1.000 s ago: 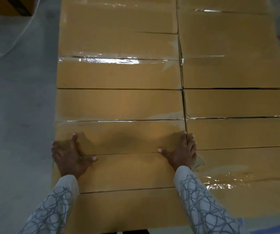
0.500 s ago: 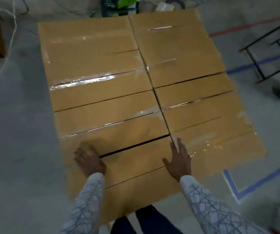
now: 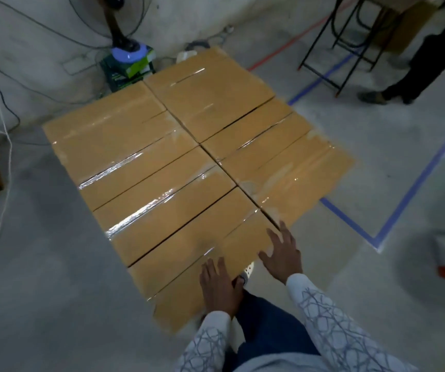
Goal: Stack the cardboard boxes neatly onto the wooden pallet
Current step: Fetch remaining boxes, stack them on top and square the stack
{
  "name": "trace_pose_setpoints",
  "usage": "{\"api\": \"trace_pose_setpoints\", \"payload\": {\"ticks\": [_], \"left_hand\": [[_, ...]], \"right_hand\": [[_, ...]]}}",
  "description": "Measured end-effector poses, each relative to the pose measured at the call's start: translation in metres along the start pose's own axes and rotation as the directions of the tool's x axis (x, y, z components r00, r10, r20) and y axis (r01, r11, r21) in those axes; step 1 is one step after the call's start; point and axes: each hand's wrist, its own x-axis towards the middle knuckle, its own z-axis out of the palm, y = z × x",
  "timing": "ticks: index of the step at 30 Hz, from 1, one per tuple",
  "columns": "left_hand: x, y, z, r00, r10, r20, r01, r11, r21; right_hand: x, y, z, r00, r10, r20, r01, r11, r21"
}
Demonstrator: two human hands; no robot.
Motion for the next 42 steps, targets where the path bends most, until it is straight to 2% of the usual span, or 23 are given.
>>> {"api": "trace_pose_setpoints", "payload": {"ticks": [4,9,14,17,21,24,26,29,31,33,35,38,40,42], "left_hand": [[-0.043,-0.008,0.016,0.999,0.044,-0.003,-0.044,0.998,0.042],[-0.100,-0.007,0.036,0.999,0.045,0.021,-0.047,0.996,0.071],[-0.139,-0.003,0.059,0.997,-0.010,-0.076,0.013,0.999,0.042],[-0.150,-0.002,0.086,0.977,-0.084,-0.197,0.077,0.996,-0.041],[-0.138,0.008,0.153,0.929,-0.203,-0.311,0.170,0.977,-0.128],[-0.083,0.001,0.223,0.871,-0.169,-0.462,0.139,0.985,-0.097],[-0.021,-0.015,0.280,0.807,-0.061,-0.588,0.068,0.998,-0.010],[0.072,-0.033,0.363,0.718,0.035,-0.695,0.004,0.999,0.054],[0.119,-0.046,0.414,0.658,0.055,-0.751,0.014,0.996,0.085],[0.157,-0.061,0.451,0.570,0.102,-0.816,0.037,0.988,0.150],[0.187,-0.080,0.471,0.465,0.144,-0.873,0.085,0.975,0.206],[0.220,-0.118,0.477,0.334,0.280,-0.900,0.134,0.931,0.339],[0.239,-0.141,0.470,0.279,0.394,-0.876,0.188,0.872,0.452],[0.251,-0.152,0.464,0.296,0.469,-0.832,0.219,0.815,0.537]], "right_hand": [[-0.051,0.025,0.016,1.000,-0.010,-0.028,0.012,0.997,0.072],[-0.095,0.078,0.018,0.994,0.103,0.039,-0.107,0.987,0.122],[-0.107,0.118,0.016,0.987,0.127,0.095,-0.141,0.978,0.155],[-0.105,0.136,0.029,0.993,0.048,0.109,-0.062,0.990,0.128],[-0.095,0.178,0.078,0.981,-0.168,0.095,0.162,0.985,0.062],[-0.053,0.209,0.145,0.946,-0.317,-0.063,0.320,0.947,0.036],[0.004,0.219,0.196,0.879,-0.421,-0.224,0.434,0.901,0.012],[0.091,0.227,0.267,0.769,-0.520,-0.372,0.535,0.842,-0.071],[0.122,0.228,0.316,0.642,-0.593,-0.486,0.623,0.773,-0.122],[0.144,0.227,0.355,0.484,-0.689,-0.540,0.756,0.640,-0.137],[0.169,0.229,0.381,0.321,-0.775,-0.544,0.840,0.498,-0.214],[0.216,0.238,0.408,0.120,-0.843,-0.524,0.852,0.358,-0.382],[0.243,0.242,0.421,0.054,-0.850,-0.525,0.806,0.348,-0.479],[0.256,0.245,0.437,0.062,-0.868,-0.493,0.759,0.361,-0.541]]}}
